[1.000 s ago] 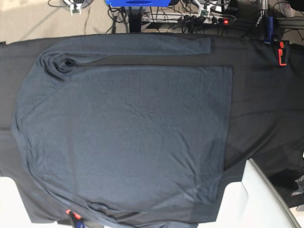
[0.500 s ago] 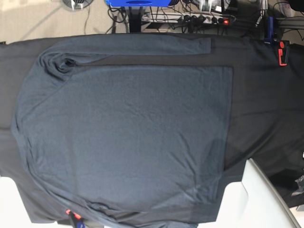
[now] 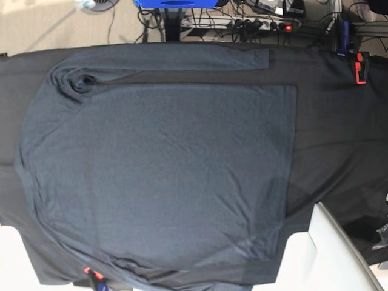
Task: Fold the T-shirt properly
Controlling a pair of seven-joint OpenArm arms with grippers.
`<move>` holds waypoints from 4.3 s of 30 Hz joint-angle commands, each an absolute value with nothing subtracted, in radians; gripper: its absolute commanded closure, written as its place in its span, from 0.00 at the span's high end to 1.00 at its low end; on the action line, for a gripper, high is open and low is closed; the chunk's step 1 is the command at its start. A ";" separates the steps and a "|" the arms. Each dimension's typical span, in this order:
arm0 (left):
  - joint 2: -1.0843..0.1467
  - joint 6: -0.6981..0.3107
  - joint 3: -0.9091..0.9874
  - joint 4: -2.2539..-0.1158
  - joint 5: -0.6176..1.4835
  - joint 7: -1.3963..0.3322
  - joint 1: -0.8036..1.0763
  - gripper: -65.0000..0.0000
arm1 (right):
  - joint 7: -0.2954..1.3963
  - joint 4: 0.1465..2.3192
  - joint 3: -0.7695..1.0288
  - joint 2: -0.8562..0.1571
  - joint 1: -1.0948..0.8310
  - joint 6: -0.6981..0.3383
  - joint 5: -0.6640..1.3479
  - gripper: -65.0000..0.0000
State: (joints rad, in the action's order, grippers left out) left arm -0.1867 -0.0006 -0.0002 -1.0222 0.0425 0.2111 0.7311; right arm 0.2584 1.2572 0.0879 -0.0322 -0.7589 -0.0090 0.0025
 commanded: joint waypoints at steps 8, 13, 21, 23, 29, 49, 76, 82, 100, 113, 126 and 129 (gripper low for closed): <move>-0.361 0.005 0.002 -1.494 0.410 0.225 0.918 0.00 | 0.249 1.636 0.254 0.038 -0.883 -0.008 0.002 0.01; -0.397 0.005 0.002 -1.689 0.473 0.220 0.935 0.00 | 0.255 1.850 0.257 0.074 -0.897 -0.088 0.002 0.18; -0.386 0.005 -0.010 -1.701 0.476 0.219 0.895 0.53 | 0.255 1.934 0.260 0.054 -0.868 -0.435 0.229 0.97; -0.377 0.005 -0.010 -1.684 0.476 0.217 0.881 0.53 | 0.277 1.931 0.254 0.030 -0.858 -0.496 0.265 0.99; -0.358 0.004 -0.010 -1.589 0.478 0.217 0.834 0.53 | 0.351 1.931 0.262 0.024 -0.811 -0.556 0.285 0.99; -0.249 -0.108 -0.076 -1.353 0.478 0.216 0.653 0.53 | 0.352 1.931 0.262 0.018 -0.776 -0.555 0.285 0.99; -0.251 -0.108 -0.074 -1.353 0.478 0.216 0.644 0.00 | 0.777 1.547 0.797 -0.044 -0.222 -0.568 0.285 0.47; -0.252 -0.108 -0.071 -1.368 0.478 0.216 0.644 0.00 | 0.825 1.478 0.799 -0.064 -0.159 -0.568 0.286 0.69; -0.254 -0.108 -0.079 -1.386 0.478 0.216 0.645 0.00 | 0.828 1.379 0.791 -0.044 -0.148 -0.568 0.285 0.67; -0.252 -0.108 -0.081 -1.382 0.478 0.216 0.645 0.00 | 0.866 1.388 0.789 -0.024 -0.179 -0.568 0.285 0.45; -0.252 -0.108 -0.081 -1.382 0.476 0.216 0.644 0.00 | 0.871 1.419 0.722 -0.012 -0.209 -0.568 0.286 0.43; -0.252 -0.108 -0.081 -1.385 0.476 0.216 0.644 0.00 | 0.871 1.465 0.719 0.013 -0.213 -0.567 0.283 0.33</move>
State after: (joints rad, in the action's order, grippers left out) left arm -0.2485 -0.1047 -0.0803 -1.3708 0.4763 0.1944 0.6346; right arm 0.8909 1.4422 0.7151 0.0315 -0.2173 -0.5621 0.2764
